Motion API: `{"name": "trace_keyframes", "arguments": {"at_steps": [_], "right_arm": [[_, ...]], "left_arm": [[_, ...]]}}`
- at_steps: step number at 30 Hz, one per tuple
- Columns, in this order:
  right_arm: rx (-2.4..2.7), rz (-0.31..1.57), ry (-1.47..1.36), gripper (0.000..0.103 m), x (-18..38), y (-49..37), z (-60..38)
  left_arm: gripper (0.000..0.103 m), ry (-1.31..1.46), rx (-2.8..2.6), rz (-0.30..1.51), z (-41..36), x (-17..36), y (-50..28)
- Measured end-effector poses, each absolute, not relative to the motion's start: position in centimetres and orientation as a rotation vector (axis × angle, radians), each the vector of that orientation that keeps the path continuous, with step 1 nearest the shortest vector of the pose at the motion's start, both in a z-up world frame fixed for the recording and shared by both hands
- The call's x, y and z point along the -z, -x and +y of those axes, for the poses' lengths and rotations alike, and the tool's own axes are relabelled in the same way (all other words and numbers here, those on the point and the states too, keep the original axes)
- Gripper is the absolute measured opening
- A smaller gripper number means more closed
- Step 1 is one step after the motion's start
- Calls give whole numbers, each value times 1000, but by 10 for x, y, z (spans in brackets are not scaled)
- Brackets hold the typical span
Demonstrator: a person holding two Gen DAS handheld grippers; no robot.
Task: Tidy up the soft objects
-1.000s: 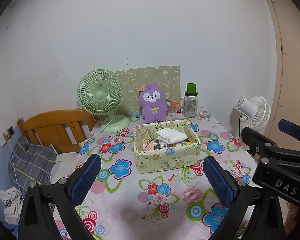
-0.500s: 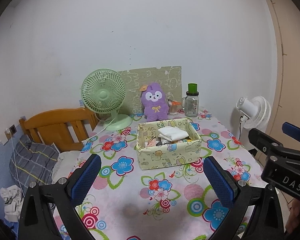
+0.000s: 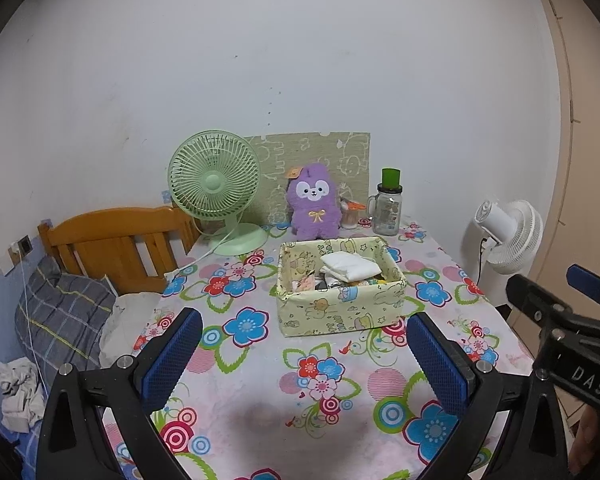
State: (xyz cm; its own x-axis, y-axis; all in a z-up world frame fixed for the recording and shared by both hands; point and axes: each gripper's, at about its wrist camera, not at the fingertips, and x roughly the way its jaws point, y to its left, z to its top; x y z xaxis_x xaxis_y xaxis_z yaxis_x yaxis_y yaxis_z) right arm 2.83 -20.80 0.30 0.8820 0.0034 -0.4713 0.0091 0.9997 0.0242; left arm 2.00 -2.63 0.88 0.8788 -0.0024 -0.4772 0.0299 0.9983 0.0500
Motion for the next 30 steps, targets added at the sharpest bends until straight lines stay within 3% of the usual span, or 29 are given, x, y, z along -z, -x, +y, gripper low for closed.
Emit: {"name": "trace_keyframes", "arguments": {"at_steps": [30], "right_arm": [[-9, 473, 0, 93, -4, -24, -200]], "left_arm": [[103, -12, 28, 485, -18, -13, -16]]}}
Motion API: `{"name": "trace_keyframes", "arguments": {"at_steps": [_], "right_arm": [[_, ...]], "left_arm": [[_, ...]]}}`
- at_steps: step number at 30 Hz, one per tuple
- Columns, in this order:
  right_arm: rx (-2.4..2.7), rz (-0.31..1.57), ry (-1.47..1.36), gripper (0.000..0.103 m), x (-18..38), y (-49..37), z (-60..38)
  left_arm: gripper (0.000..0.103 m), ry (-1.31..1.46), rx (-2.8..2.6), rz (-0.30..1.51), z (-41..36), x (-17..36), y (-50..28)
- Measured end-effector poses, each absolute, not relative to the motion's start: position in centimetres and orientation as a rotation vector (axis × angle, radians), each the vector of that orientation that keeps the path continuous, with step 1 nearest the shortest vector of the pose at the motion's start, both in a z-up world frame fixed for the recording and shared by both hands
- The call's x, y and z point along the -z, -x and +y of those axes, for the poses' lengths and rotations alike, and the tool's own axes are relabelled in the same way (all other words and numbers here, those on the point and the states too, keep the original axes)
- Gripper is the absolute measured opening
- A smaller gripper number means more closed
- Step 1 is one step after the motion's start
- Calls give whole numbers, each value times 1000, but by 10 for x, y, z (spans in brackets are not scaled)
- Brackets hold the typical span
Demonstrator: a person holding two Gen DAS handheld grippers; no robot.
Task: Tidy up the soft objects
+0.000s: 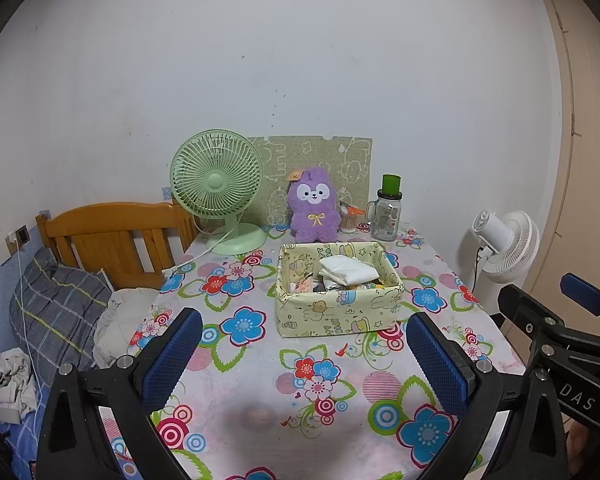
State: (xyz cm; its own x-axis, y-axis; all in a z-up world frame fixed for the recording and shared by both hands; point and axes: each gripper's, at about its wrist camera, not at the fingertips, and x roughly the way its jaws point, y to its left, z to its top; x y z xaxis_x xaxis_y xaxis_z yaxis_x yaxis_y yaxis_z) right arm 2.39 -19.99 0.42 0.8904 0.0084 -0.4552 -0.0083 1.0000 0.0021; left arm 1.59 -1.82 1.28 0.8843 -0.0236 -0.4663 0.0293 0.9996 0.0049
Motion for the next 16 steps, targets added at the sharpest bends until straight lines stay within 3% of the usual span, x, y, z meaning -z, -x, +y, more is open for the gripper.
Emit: {"name": "trace_keyframes", "arguments": {"at_steps": [16], "right_arm": [[-8, 473, 0, 93, -5, -24, -198]], "left_arm": [[103, -9, 28, 486, -18, -13, -17]]}}
